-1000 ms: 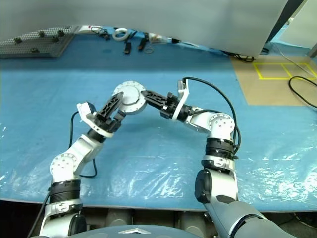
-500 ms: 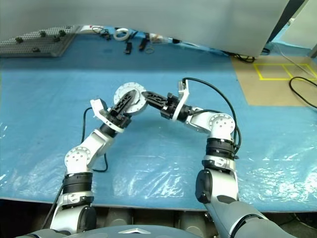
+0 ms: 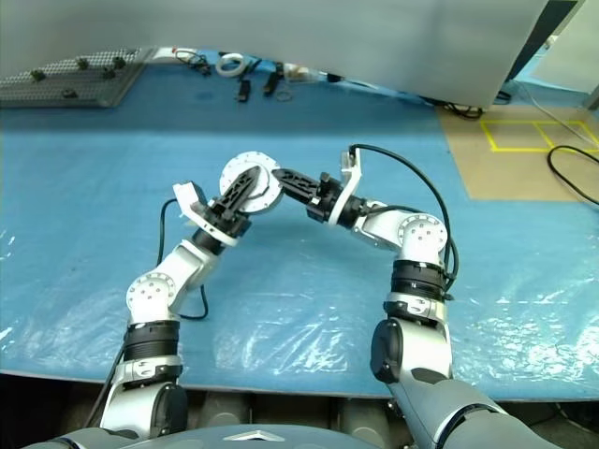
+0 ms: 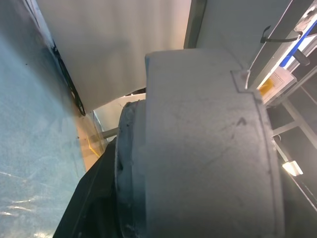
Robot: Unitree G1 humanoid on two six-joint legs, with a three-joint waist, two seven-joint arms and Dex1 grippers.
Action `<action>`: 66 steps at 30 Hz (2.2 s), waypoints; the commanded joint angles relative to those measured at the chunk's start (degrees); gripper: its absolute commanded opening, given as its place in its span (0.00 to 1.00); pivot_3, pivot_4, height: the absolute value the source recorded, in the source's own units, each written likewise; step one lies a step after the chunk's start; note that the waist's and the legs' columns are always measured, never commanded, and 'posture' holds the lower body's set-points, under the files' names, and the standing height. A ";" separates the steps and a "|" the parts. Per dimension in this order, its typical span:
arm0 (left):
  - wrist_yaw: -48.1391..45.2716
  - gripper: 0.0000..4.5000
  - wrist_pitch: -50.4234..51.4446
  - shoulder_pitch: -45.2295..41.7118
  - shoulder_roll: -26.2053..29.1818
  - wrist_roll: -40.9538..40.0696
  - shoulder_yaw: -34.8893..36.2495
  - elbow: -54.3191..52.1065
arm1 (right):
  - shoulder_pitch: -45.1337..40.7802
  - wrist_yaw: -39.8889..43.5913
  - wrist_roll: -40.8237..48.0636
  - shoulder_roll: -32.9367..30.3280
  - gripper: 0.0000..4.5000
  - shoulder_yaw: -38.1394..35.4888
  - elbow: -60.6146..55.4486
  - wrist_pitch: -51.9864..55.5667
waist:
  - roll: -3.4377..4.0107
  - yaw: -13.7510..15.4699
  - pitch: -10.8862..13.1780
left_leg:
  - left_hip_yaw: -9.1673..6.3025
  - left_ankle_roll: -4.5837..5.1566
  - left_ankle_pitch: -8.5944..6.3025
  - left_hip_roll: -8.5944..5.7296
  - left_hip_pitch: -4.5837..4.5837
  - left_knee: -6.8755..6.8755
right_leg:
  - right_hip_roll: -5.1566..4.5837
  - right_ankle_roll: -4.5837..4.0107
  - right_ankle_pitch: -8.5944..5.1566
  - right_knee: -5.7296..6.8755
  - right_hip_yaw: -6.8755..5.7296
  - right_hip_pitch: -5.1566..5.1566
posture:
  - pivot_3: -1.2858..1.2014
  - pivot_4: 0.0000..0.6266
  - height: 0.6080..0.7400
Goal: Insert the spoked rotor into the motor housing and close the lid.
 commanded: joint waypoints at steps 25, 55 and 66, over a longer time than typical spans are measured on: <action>5.74 0.55 -7.00 -7.33 7.76 -0.59 11.04 -3.60 | 0.20 0.59 0.56 -1.19 0.70 3.03 1.35 -1.26 | -0.09 -0.15 0.05 | -0.04 -0.01 0.00 0.02 -0.01 0.00 | 0.02 0.00 0.00 0.01 -0.02 -0.01 | 0.52 0.24 1.00; -3.36 0.97 -28.60 -13.53 29.97 33.04 17.01 43.82 | 1.53 3.51 -3.07 -1.87 0.71 6.70 -0.08 -3.33 | -0.35 0.08 0.10 | -0.15 -0.08 0.01 0.03 0.21 0.08 | -0.04 0.05 0.03 0.23 -0.36 0.08 | 0.52 0.24 1.00; -11.17 0.97 -24.32 -2.24 42.54 34.58 19.53 39.16 | 2.13 4.92 -3.96 -1.61 0.71 7.46 0.04 -4.96 | -0.35 0.32 0.11 | -0.15 -0.08 0.01 0.03 0.12 -0.02 | -0.04 0.04 0.02 0.08 -0.52 0.08 | 0.52 0.24 1.00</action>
